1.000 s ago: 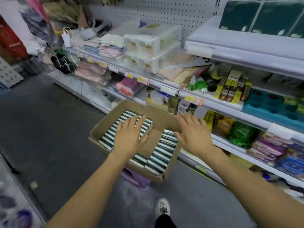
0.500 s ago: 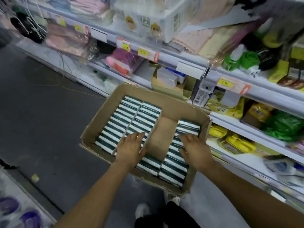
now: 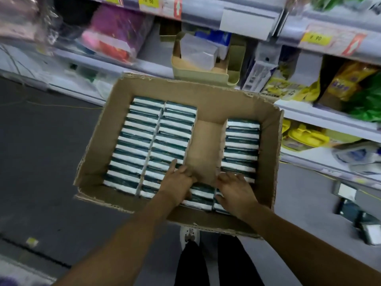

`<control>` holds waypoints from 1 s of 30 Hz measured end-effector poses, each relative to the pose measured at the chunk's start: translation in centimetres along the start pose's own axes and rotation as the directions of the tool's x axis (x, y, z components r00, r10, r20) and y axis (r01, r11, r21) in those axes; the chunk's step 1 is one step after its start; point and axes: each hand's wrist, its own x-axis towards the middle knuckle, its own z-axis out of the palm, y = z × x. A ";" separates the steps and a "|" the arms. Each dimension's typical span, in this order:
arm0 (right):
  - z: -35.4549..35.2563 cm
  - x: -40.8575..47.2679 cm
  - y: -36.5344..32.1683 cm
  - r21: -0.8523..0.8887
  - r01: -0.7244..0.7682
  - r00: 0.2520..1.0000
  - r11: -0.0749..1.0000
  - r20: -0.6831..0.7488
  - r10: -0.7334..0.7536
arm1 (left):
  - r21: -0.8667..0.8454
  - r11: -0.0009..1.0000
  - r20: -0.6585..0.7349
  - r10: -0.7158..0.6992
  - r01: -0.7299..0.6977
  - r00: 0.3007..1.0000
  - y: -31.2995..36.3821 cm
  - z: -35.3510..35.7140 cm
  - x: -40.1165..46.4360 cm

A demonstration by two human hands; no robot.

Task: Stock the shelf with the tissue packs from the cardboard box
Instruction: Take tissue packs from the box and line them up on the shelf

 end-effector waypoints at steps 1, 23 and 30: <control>0.3 0.0 -0.1 0.001 -0.005 1.000 1.000 0.002 0.005 | 0.014 1.000 -0.003 0.022 -0.022 1.000 -0.2 0.3 0.3; -1.1 -0.7 -1.5 -0.032 0.011 0.999 0.999 0.039 -0.010 | -0.150 0.987 -0.212 0.032 -0.065 0.977 -2.9 -3.7 1.0; -8.4 -7.1 0.6 0.059 -0.122 0.952 0.991 -0.276 0.134 | -0.955 0.272 -0.039 -0.509 0.117 0.860 -4.3 -11.6 -4.8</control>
